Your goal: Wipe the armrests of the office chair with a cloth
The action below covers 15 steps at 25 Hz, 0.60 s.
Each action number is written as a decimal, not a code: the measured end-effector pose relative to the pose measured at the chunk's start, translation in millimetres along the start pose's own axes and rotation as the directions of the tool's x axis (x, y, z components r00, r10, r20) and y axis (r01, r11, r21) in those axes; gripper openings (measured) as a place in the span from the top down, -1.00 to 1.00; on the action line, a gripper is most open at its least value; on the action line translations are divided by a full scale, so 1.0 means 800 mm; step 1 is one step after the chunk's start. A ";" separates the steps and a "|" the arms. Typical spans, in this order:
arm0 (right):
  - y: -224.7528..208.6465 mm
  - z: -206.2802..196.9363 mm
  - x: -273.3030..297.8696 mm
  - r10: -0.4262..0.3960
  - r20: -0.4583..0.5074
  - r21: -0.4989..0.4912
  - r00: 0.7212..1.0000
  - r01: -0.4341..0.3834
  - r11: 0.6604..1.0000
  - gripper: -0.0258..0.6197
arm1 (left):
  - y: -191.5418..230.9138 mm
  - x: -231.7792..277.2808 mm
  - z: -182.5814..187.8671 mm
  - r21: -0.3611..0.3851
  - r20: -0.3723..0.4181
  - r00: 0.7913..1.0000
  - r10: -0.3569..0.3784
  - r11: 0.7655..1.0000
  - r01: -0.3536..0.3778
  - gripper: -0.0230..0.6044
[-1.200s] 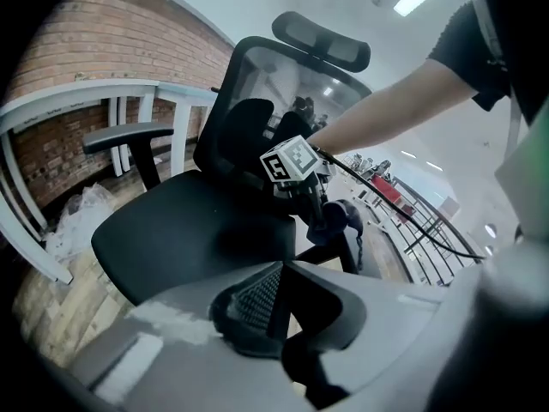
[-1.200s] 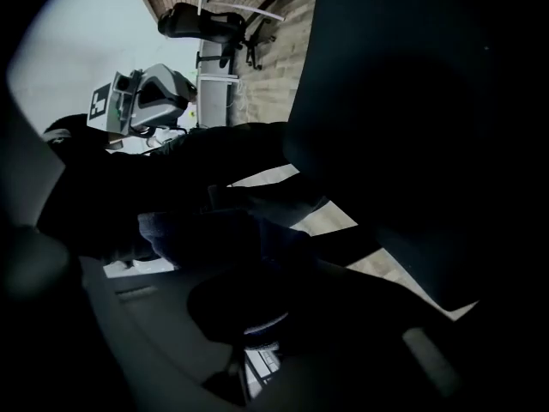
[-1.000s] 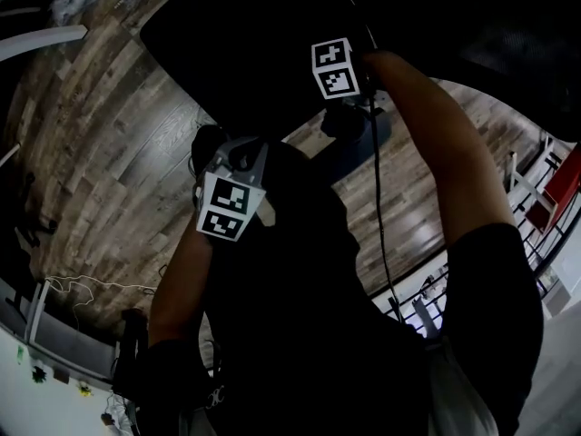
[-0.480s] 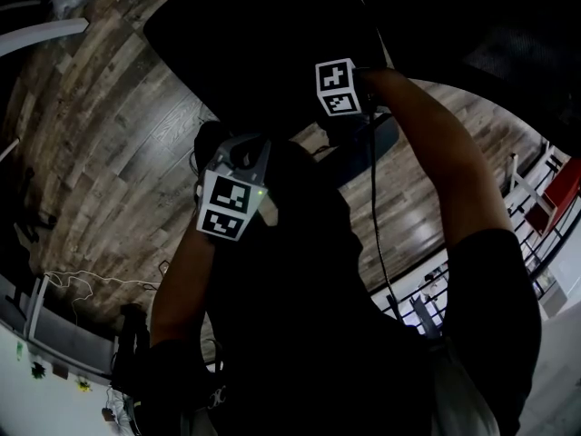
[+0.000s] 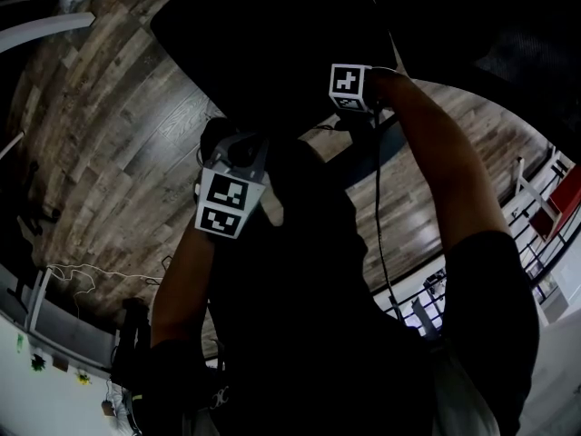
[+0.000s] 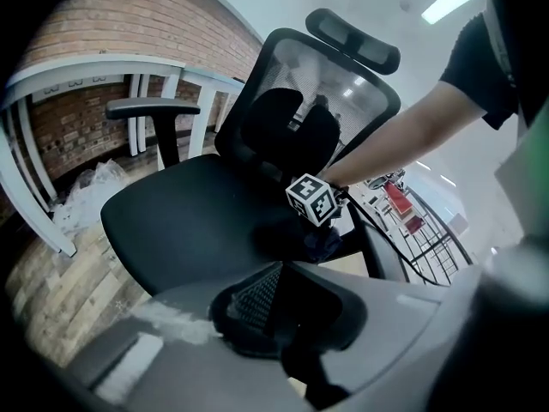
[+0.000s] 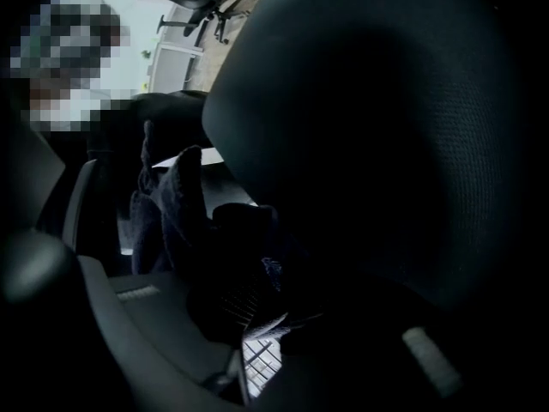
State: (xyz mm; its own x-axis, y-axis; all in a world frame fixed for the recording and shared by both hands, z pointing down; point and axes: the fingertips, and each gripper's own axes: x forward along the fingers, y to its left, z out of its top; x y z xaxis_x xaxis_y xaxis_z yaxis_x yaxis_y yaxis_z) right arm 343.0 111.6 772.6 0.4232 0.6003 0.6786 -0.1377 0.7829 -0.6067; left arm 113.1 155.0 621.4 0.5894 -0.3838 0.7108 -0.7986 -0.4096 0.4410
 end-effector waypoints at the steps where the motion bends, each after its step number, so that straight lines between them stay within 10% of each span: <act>1: -0.004 -0.002 0.002 -0.006 0.004 0.011 1.000 0.006 1.000 0.77 | -0.001 0.001 0.000 -0.001 0.000 1.000 0.001 1.000 -0.001 0.91; 9: -0.020 -0.004 -0.011 -0.072 0.013 -0.058 0.997 0.073 0.996 0.78 | -0.009 0.006 0.016 0.033 -0.011 1.000 -0.004 0.999 0.004 0.91; 15: 0.037 -0.031 -0.057 0.098 -0.141 -0.165 0.985 -0.121 0.979 0.78 | -0.020 0.001 0.022 0.051 -0.020 1.000 -0.009 0.999 0.010 0.91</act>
State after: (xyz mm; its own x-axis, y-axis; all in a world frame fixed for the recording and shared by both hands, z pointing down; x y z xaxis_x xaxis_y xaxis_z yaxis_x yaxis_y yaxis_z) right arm 341.7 103.2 713.8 0.5294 0.6452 0.5508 -0.0384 0.6668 -0.7442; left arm 128.8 146.8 605.5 0.5939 -0.3638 0.7176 -0.7855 -0.4552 0.4193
